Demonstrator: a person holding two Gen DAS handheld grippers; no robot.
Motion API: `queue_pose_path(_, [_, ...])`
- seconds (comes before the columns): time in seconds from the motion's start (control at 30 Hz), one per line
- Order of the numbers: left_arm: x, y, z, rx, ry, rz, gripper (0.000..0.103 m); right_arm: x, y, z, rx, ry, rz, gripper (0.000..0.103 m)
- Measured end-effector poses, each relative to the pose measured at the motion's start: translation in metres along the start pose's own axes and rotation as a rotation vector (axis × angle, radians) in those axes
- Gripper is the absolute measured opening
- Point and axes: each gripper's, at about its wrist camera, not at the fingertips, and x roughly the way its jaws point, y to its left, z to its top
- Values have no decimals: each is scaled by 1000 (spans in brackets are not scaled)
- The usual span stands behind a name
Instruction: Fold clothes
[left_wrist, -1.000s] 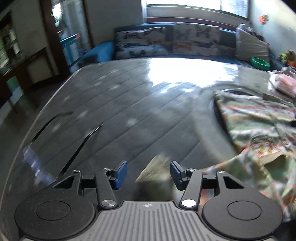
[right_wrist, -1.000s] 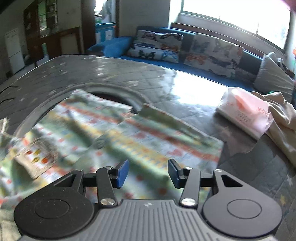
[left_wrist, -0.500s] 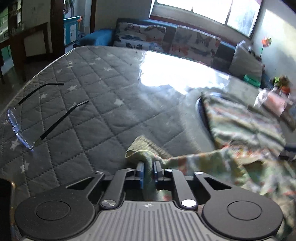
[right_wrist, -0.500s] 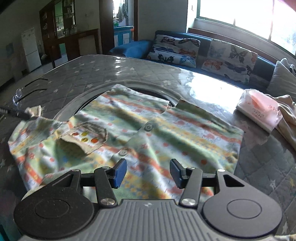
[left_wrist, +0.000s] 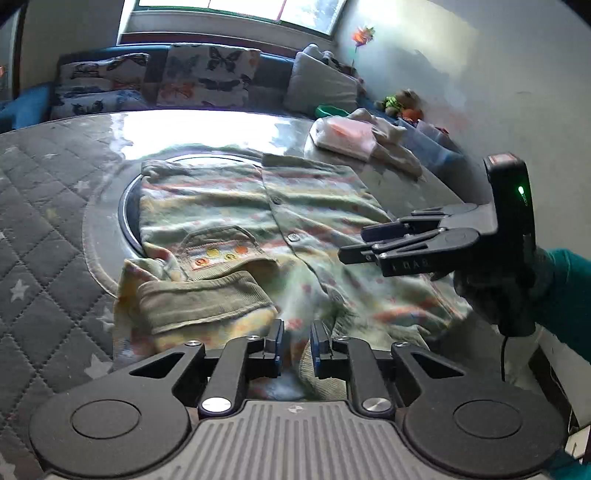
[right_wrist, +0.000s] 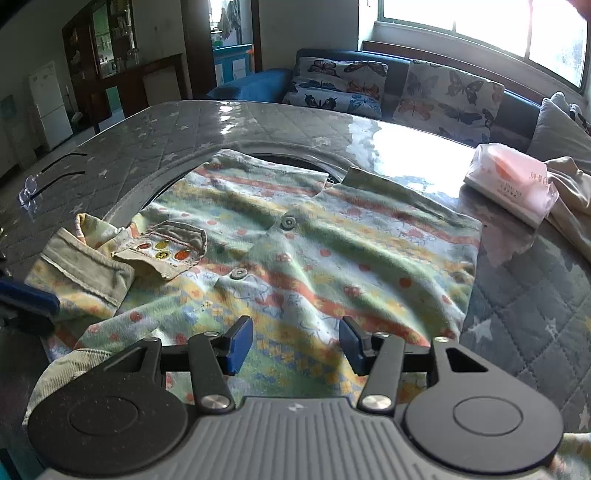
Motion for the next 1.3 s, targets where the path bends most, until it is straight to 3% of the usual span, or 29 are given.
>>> queue_pose_path(0.13, [-22,17,8,-21,-92,115,26,-1,0,0,2,-4,4,54])
queue_pose_path(0.17, [-23,22,10,-26,-100,157,35,0,-1,0,4,-4,3,54])
queue_pose_path(0.2, [-23,26,11,-34,-98,194,43,0,-1,-1,6,-4,2,54])
queue_pose_path(0.27, [-19,35,9,-52,-81,245,48,1,-2,-1,11,-2,3,54])
queue_pose_path(0.37, [-11,40,4,-72,-45,247,47,2,0,-2,10,0,3,54])
queue_pose_path(0.43, [-5,39,2,-69,-33,240,39,1,1,-2,5,2,2,54])
queue_pose_path(0.47, [-5,39,2,-67,-37,239,20,1,2,-2,3,2,1,54])
queue_pose_path(0.57, [-13,44,4,-71,-79,246,8,0,1,-1,-1,3,-8,54])
queue_pose_path(0.7, [-48,75,16,-150,-216,362,7,-1,1,-1,2,2,-15,54])
queue_pose_path(0.8, [-74,106,21,-226,-307,503,7,-2,1,-1,4,0,-17,54])
queue_pose_path(0.9, [-86,134,18,-271,-345,660,6,-3,2,0,2,-1,-18,54])
queue_pose_path(1.1, [-74,175,-11,-361,-255,820,5,-2,3,-4,-7,14,-33,55])
queue_pose_path(1.3, [-63,185,-36,-369,-146,871,7,-4,1,-8,-1,15,-51,59])
